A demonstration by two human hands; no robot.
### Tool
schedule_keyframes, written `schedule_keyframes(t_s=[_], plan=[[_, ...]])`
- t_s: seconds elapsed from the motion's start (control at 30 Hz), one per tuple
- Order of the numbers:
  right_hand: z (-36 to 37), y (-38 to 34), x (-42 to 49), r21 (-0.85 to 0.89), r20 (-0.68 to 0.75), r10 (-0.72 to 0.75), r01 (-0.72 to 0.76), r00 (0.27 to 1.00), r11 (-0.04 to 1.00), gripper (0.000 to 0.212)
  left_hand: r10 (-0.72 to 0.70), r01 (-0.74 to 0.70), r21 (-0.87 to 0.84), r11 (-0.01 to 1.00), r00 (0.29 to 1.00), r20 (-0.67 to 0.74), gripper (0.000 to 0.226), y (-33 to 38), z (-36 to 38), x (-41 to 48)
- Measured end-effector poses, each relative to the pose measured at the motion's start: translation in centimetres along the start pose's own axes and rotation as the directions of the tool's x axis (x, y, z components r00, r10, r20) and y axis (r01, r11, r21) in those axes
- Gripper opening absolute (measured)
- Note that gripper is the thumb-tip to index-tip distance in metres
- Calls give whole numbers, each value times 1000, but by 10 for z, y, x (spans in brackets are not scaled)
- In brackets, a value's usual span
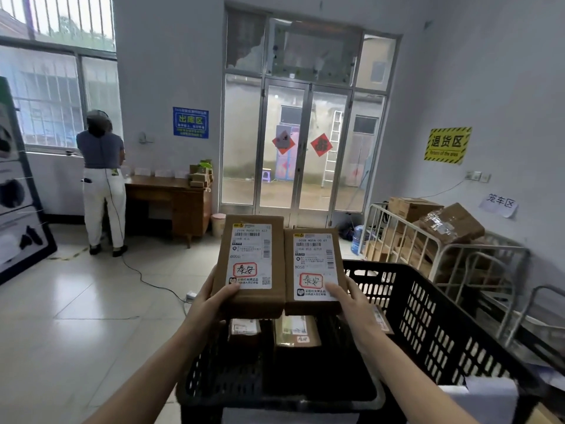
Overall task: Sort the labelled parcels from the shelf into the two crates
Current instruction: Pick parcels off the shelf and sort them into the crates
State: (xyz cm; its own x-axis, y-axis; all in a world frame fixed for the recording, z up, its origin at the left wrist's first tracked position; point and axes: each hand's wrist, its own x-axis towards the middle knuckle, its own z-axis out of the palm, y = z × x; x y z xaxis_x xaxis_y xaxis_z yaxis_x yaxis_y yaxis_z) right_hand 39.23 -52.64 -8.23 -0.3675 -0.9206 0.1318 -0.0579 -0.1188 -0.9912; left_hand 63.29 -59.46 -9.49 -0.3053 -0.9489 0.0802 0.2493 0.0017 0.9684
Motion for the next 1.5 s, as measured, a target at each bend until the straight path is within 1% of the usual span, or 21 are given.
schedule_keyframes(t_s=[0.13, 0.23, 0.33, 0.43, 0.6, 0.7, 0.8, 0.9, 1.07, 1.27, 1.5], plan=[[-8, 21, 42, -30, -4, 47, -47, 999, 998, 46, -51, 48, -40, 998, 997, -64, 53, -21, 11, 35], [-10, 40, 73, 6, 23, 94, -94, 995, 996, 41, -89, 82, -63, 995, 988, -129, 47, -39, 18, 64], [-6, 62, 99, 37, 12, 157, -158, 987, 987, 39, -117, 113, -30, 993, 970, -212, 51, -59, 18, 90], [-2, 88, 123, 65, -10, 233, -232, 972, 971, 46, -137, 144, 2, 990, 949, -285, 51, -81, 12, 111], [7, 119, 154, 44, -36, 324, -323, 945, 945, 49, -214, 212, -48, 976, 897, -386, 60, -111, 7, 126], [13, 130, 164, 58, -100, 366, -362, 925, 930, 54, -241, 252, -34, 967, 867, -436, 62, -124, 5, 132], [12, 130, 171, 89, -135, 370, -360, 919, 929, 51, -251, 285, 2, 958, 846, -470, 61, -135, 2, 139], [8, 122, 174, 113, -156, 352, -337, 923, 935, 40, -262, 333, 54, 942, 823, -504, 61, -147, -4, 149], [4, 117, 179, 128, -130, 346, -330, 929, 935, 35, -261, 373, 133, 918, 821, -508, 59, -167, -7, 167], [5, 126, 177, 145, -89, 376, -362, 922, 921, 30, -296, 415, 121, 902, 796, -528, 59, -189, -19, 177], [9, 132, 175, 122, -97, 386, -374, 917, 919, 35, -303, 434, 117, 893, 774, -555, 58, -192, -23, 181]])
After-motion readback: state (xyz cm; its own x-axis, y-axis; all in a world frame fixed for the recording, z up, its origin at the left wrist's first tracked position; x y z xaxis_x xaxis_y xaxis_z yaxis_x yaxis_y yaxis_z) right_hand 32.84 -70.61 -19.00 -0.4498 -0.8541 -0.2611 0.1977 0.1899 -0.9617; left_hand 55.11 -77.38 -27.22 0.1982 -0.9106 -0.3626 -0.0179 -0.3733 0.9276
